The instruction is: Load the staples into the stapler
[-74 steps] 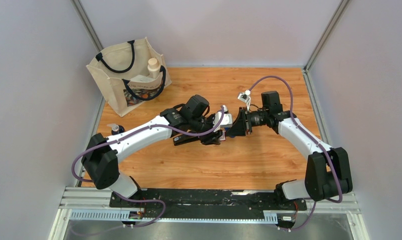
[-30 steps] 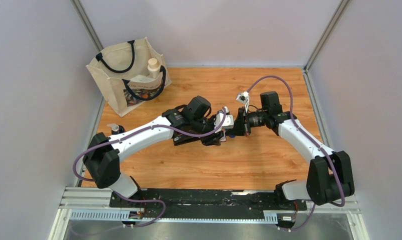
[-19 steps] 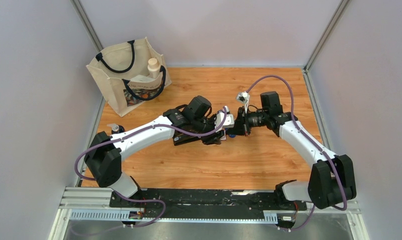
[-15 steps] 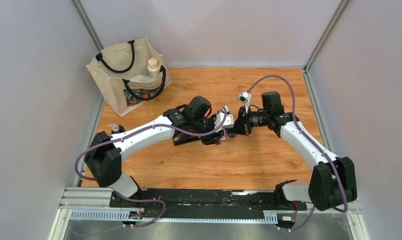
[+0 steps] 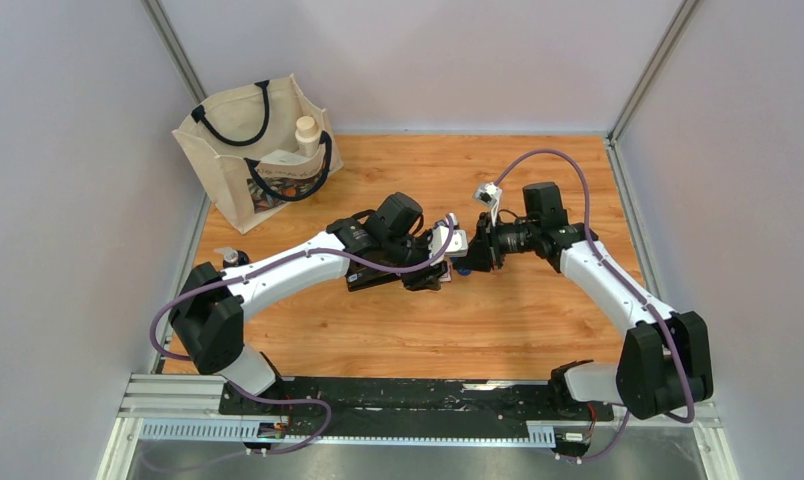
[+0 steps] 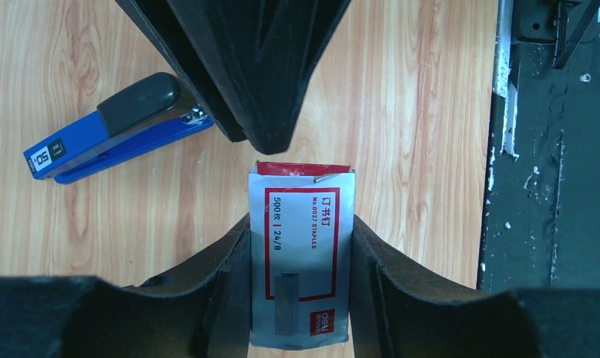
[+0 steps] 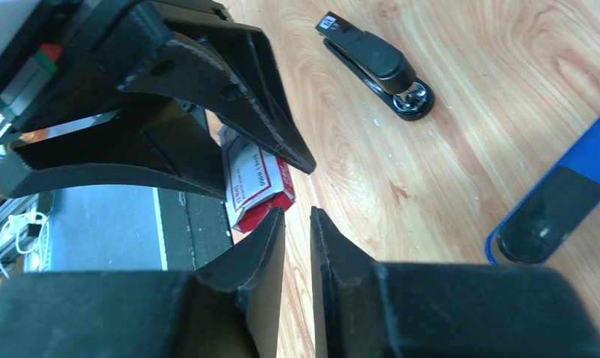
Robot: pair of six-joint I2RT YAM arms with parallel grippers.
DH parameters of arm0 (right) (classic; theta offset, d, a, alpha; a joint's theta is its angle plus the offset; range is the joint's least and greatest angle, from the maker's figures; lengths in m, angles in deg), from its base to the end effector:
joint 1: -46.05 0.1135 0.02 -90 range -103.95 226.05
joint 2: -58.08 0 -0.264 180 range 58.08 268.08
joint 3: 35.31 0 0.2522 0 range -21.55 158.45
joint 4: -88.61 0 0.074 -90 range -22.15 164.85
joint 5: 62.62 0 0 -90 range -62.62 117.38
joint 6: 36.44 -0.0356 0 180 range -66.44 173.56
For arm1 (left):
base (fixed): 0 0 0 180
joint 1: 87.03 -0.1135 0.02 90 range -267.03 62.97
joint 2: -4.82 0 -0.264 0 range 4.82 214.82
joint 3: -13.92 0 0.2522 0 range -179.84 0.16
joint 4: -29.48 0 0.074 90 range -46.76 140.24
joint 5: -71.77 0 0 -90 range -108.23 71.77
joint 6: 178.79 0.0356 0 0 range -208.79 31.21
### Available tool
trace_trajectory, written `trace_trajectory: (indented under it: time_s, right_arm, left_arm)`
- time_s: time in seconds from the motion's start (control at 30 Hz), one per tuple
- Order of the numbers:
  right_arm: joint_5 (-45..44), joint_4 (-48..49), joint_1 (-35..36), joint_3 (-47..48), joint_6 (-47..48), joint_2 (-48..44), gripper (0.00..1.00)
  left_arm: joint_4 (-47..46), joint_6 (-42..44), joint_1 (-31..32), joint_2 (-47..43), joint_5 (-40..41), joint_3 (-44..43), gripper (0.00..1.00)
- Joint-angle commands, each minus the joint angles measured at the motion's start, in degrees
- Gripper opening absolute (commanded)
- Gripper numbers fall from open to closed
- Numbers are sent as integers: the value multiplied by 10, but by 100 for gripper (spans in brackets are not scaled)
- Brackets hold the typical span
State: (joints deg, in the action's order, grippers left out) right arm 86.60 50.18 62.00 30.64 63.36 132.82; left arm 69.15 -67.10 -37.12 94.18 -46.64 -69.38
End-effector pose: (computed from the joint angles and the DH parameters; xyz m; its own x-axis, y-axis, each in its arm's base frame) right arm 0.2439 0.1015 0.2620 -0.5760 -0.2552 -0.7766 -0.8116 0.2925 0.5058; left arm 0.2069 -0.2721 0.2754 -0.1007 0.6245 -0.7745 0.9944 0.0878 -0.0586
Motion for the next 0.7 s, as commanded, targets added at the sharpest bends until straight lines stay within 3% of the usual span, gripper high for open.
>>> trace_trajectory:
  time_s: [0.0, 0.67]
  right_arm:
    - [60, 5, 0, 19, -4, 4, 25]
    - [63, 33, 2, 14, -34, 33, 23]
  left_arm:
    - [-8, -9, 2, 1, -10, -2, 11]
    - [-9, -14, 3, 1, -12, -4, 11]
